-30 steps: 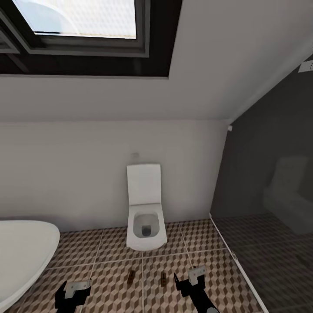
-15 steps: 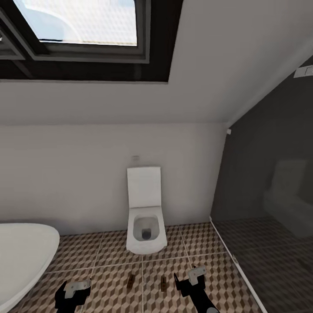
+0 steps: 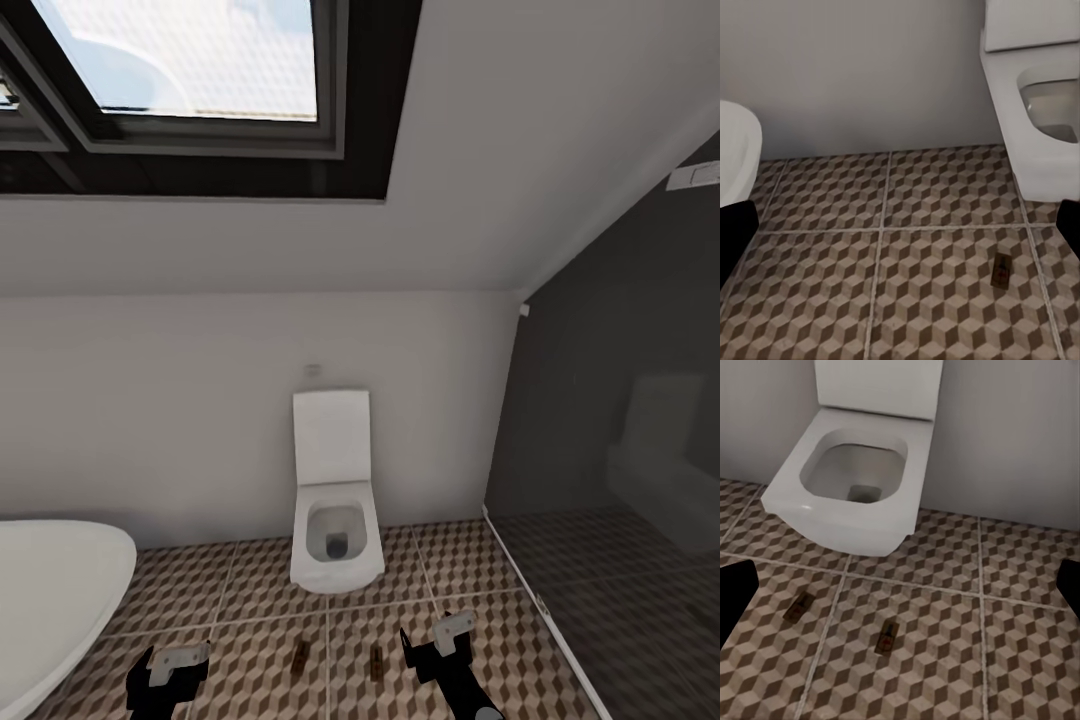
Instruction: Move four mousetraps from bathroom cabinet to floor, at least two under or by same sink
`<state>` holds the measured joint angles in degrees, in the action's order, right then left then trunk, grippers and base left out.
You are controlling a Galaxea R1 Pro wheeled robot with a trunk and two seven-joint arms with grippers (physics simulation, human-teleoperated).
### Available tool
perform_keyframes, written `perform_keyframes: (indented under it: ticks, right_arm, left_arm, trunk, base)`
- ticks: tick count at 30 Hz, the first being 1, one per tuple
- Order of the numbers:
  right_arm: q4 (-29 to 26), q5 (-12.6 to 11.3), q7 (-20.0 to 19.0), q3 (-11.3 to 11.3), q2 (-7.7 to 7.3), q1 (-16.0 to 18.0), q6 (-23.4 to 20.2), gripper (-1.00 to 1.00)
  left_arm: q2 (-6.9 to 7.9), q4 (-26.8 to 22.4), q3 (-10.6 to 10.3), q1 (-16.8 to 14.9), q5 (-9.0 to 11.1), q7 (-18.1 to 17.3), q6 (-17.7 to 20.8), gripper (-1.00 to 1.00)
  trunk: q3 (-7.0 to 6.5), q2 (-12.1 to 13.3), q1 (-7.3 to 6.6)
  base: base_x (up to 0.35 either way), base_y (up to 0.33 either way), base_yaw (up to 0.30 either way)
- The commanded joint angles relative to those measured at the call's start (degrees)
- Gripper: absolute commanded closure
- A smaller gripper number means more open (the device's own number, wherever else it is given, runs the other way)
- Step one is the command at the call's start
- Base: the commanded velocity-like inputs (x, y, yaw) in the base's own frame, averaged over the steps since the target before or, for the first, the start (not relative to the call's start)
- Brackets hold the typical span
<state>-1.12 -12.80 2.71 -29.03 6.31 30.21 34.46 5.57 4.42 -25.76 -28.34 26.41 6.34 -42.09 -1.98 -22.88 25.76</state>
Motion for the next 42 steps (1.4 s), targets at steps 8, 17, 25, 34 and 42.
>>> perform_keyframes:
  ticks: [8,17,25,34,42]
  right_arm:
    - [0.02,-0.29,0.43,-0.5,0.02,0.02,-0.12,-1.0]
    - [-0.02,-0.29,0.63,-0.5,0.25,0.02,-0.93,-1.0]
    - [-0.09,-0.29,1.01,-0.46,0.49,0.02,-6.99,-1.0]
    - [-0.07,-0.83,3.2,-0.37,0.6,0.02,-16.34,-1.0]
    - [0.04,-5.57,7.34,-0.32,0.68,0.02,-22.37,-1.0]
  left_arm:
    - [-0.68,0.14,-0.49,-0.05,0.04,0.34,-0.2,-1.0]
    - [-2.29,0.12,-0.52,-0.05,0.04,0.34,4.23,-1.0]
    - [-3.56,0.07,-0.49,-0.05,0.04,0.36,14.86,-1.0]
    - [-3.89,0.02,-0.39,-0.05,0.09,0.4,25.13,-1.0]
    - [-4.05,-0.14,0.4,-0.03,0.37,1.84,29.84,-1.0]
  trunk:
    - [-0.19,-0.04,0.02]
    - [-0.22,-0.04,0.02]
    - [-0.22,-0.04,0.02]
    - [-0.22,-0.04,0.02]
    - [-0.22,-0.04,0.02]
  base:
    - [0.0,0.0,0.0]
    - [0.0,0.0,0.0]
    - [0.0,0.0,0.0]
    - [0.0,0.0,0.0]
    - [0.0,0.0,0.0]
